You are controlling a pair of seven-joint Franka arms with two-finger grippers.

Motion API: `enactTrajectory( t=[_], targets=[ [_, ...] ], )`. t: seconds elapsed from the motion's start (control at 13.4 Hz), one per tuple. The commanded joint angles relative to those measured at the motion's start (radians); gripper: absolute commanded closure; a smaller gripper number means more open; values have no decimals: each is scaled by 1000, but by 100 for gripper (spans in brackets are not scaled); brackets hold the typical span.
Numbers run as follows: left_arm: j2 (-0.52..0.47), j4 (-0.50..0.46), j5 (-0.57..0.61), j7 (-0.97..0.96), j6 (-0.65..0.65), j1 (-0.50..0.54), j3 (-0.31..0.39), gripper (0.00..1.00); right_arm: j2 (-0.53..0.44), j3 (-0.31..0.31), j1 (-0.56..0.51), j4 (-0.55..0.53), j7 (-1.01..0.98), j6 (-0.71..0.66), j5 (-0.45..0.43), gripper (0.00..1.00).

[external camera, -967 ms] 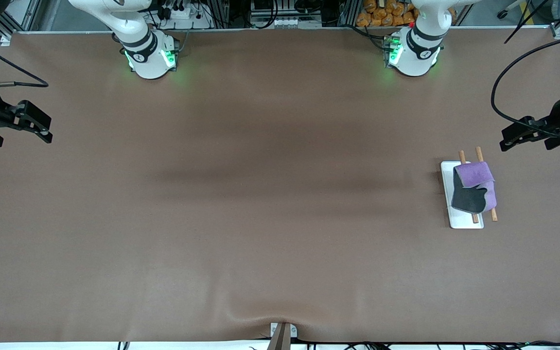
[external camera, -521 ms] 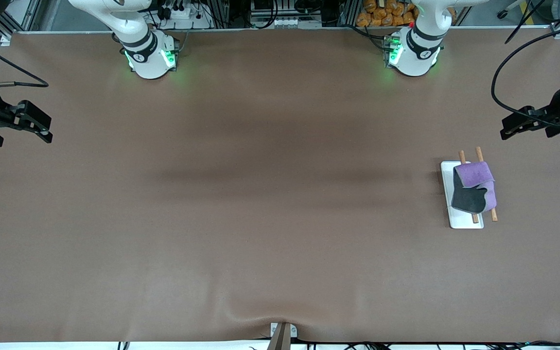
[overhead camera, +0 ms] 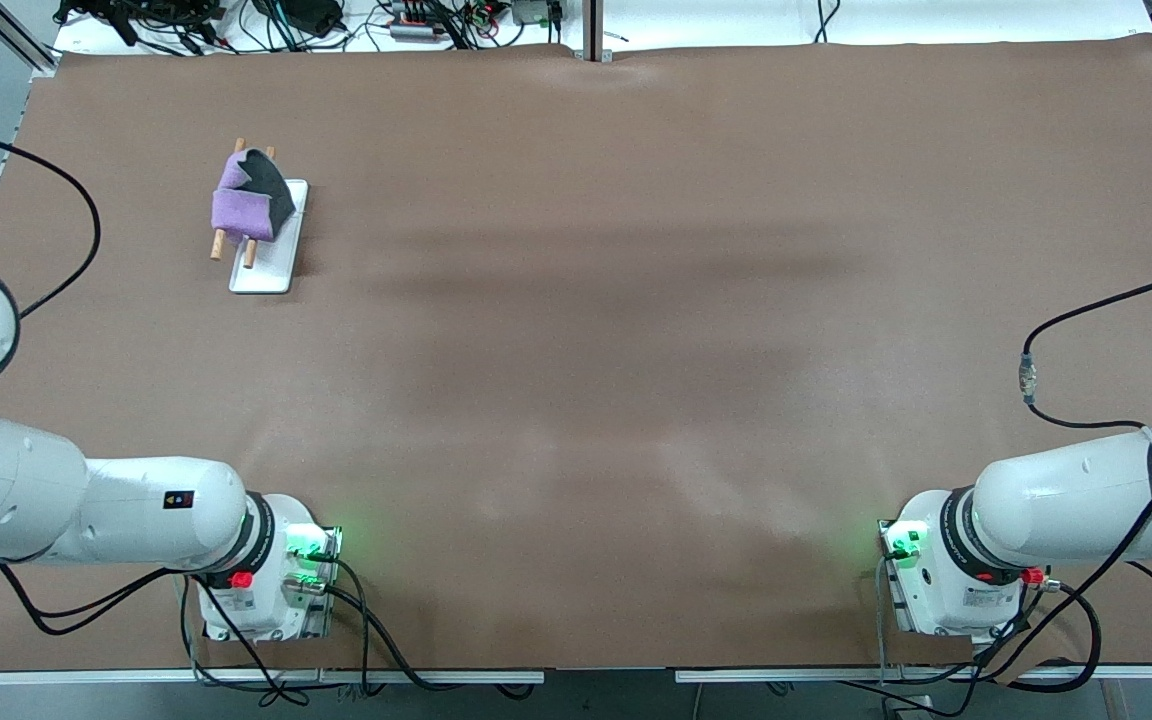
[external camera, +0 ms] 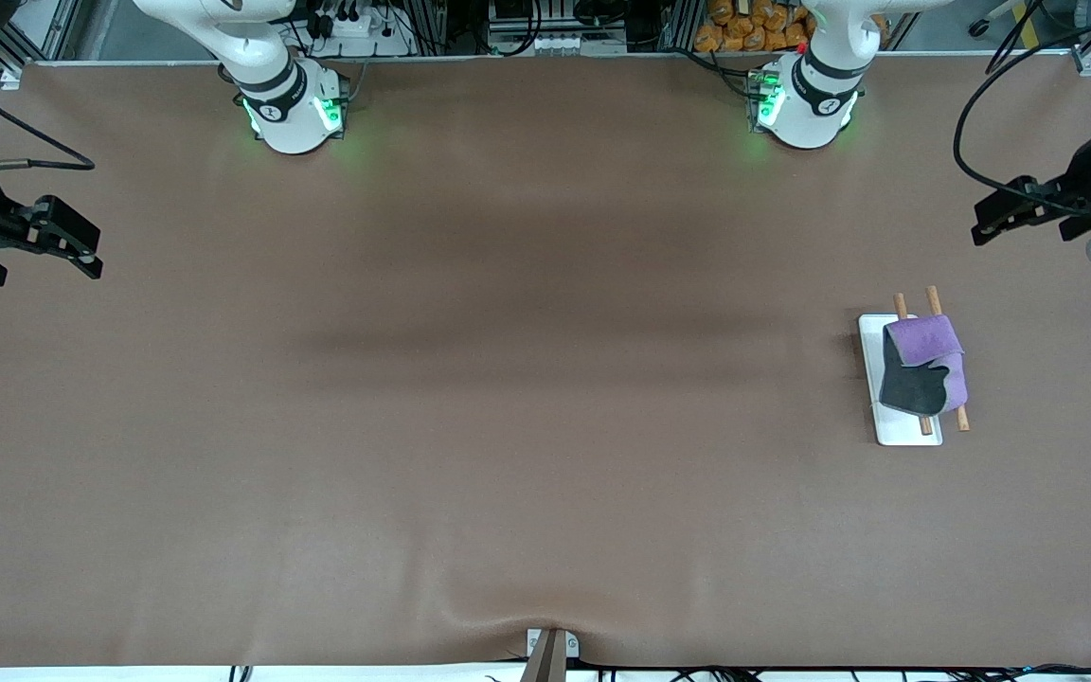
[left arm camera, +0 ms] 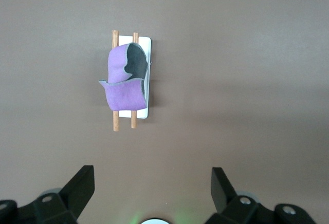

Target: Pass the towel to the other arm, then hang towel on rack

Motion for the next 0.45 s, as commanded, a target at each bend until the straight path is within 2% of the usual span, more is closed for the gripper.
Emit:
enactTrajectory(
  t=[0.0,0.37],
  targets=[
    [-52,-43,-11,-13,-3,-10,10,0,15,2,-1,31,11,-20,-2,0],
    [-52,-26,-2,-9,-11,-12,10,0,15,2,-2,31,11,-20,-2,0]
  ],
)
